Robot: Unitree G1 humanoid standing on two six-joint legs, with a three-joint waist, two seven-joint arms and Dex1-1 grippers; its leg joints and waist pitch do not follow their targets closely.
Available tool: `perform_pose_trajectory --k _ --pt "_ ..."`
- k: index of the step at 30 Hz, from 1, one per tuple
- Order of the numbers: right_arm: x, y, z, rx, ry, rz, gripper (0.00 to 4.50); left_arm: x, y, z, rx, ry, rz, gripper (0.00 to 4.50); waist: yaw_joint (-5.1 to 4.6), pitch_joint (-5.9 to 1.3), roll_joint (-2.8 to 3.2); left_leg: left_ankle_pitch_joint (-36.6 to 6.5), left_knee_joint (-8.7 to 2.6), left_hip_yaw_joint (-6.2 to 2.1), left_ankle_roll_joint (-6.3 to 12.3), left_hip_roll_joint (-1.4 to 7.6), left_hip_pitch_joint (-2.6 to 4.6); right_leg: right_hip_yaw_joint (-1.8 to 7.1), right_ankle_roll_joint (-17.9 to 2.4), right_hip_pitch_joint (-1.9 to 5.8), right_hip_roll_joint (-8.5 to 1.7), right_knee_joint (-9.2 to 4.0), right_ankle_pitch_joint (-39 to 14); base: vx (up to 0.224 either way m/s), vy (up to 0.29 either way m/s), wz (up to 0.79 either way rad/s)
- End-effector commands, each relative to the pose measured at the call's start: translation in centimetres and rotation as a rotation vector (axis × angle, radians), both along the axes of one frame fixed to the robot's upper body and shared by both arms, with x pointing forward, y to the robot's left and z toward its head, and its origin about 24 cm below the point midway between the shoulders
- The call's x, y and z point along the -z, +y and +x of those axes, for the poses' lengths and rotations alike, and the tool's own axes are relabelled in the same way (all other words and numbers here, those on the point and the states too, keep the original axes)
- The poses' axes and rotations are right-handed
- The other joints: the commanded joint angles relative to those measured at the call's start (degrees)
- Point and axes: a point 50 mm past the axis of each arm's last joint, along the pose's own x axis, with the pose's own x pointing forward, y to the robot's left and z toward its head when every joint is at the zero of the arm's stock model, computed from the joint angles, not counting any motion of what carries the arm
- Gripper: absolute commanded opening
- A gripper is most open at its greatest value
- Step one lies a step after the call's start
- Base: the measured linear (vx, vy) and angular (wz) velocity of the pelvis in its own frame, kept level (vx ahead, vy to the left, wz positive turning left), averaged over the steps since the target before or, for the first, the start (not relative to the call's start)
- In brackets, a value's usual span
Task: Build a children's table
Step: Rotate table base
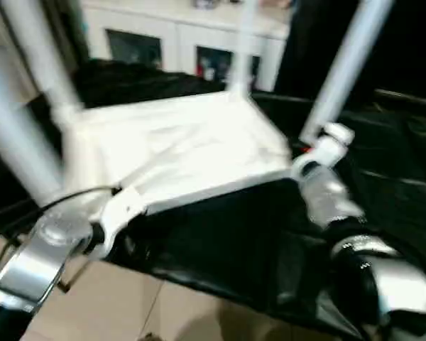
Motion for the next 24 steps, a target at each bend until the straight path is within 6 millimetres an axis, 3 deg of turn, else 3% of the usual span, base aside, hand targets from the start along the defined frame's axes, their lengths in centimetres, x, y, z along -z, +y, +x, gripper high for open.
perform_pose_trajectory --k 1,4,5,8,9,10,11,14,19,22,24 --pt "-1.3 -3.1 -0.1 0.132 -0.044 -0.008 1.03 -1.0 0.2 0.5 0.002 -0.072 -0.01 4.5 -0.77 -4.08 0.69 -11.59 -3.97 -0.38 -1.62 0.92 1.18 2.43 -10.04 2.17 -2.07 -3.19 -9.67 0.0 0.0 0.0" --pt "-1.7 -5.1 -0.5 0.182 -0.05 -0.024 0.75 -1.6 -0.5 0.0 0.063 -0.105 -0.087 4.5 -0.82 -4.42 0.74 -9.27 -3.6 -0.42 -0.82 0.78 0.69 2.41 -10.68 2.51 -1.98 -2.56 -5.5 0.0 0.0 0.0" --pt "-1.7 -5.1 -0.5 0.183 -0.05 -0.024 0.58 -1.6 -0.5 0.0 0.064 -0.106 -0.088 4.5 -0.92 -4.42 0.46 -8.58 -3.52 -0.37 -0.37 0.73 0.42 2.43 -10.97 2.72 -2.0 -2.47 -4.32 0.0 0.0 0.0" --pt "-1.6 -6.2 -0.9 0.173 -0.053 -0.056 0.44 -1.9 -0.2 -1.5 0.083 -0.082 -0.193 4.5 -1.24 -4.25 0.46 -9.66 -3.44 -0.29 0.23 0.69 0.22 2.44 -11.63 2.76 -2.04 -2.58 -5.05 0.0 0.0 0.0" --pt "-1.6 -6.2 -0.9 0.171 -0.053 -0.058 0.21 -1.9 -0.1 -1.6 0.083 -0.081 -0.196 4.5 -1.36 -4.22 0.35 -9.94 -3.39 -0.28 0.4 0.63 0.17 2.43 -11.61 2.76 -2.0 -2.69 -5.66 0.0 0.0 0.0" --pt "-1.6 -6.3 -1.0 0.153 -0.056 -0.084 0.15 -1.8 0.4 -2.0 0.079 -0.073 -0.206 4.5 -1.46 -4.11 0.58 -10.91 -3.37 -0.22 0.66 0.64 0.39 2.45 -11.51 2.46 -1.89 -2.91 -7.04 0.0 0.0 0.0" --pt "-1.5 -6.3 -1.0 0.125 -0.058 -0.104 0.12 -1.8 1.3 -2.4 0.056 -0.07 -0.209 4.5 -1.78 -4.0 0.55 -11.58 -3.42 -0.35 0.75 0.62 0.02 2.43 -11.37 2.66 -2.04 -3.09 -8.65 0.0 0.0 0.0" --pt "-1.4 -6.0 -1.1 0.045 -0.063 -0.165 0.02 -1.9 3.4 -2.9 -0.002 -0.091 -0.197 4.5 -2.11 -3.81 0.54 -13.23 -3.48 -0.48 0.61 0.64 0.12 2.38 -10.49 2.59 -1.95 -3.58 -12.46 0.0 0.0 0.0" --pt "-0.7 -4.7 -1.2 -0.126 -0.036 -0.289 0.02 -3.2 6.2 -2.2 -0.123 -0.219 -0.239 4.5 -2.57 -3.4 0.76 -17.1 -3.8 -0.67 -0.09 0.7 0.6 2.36 -9.66 2.09 -1.82 -4.4 -18.37 0.0 0.0 0.0" --pt "0.8 -4.0 -1.8 -0.224 0.035 -0.401 0.02 -4.1 8.3 -2.0 -0.198 -0.286 -0.267 4.5 -2.58 -3.55 0.57 -17.06 -3.87 -0.76 -0.37 0.81 0.79 2.42 -10.27 2.07 -1.83 -4.2 -17.19 0.0 0.0 0.0" --pt "1.3 -3.9 -2.0 -0.239 0.055 -0.419 0.3 -4.4 8.9 -2.0 -0.218 -0.302 -0.274 4.5 -2.5 -3.63 0.75 -16.87 -3.86 -0.78 -0.35 0.89 0.89 2.55 -10.64 2.03 -1.95 -4.03 -16.44 0.0 0.0 0.0"
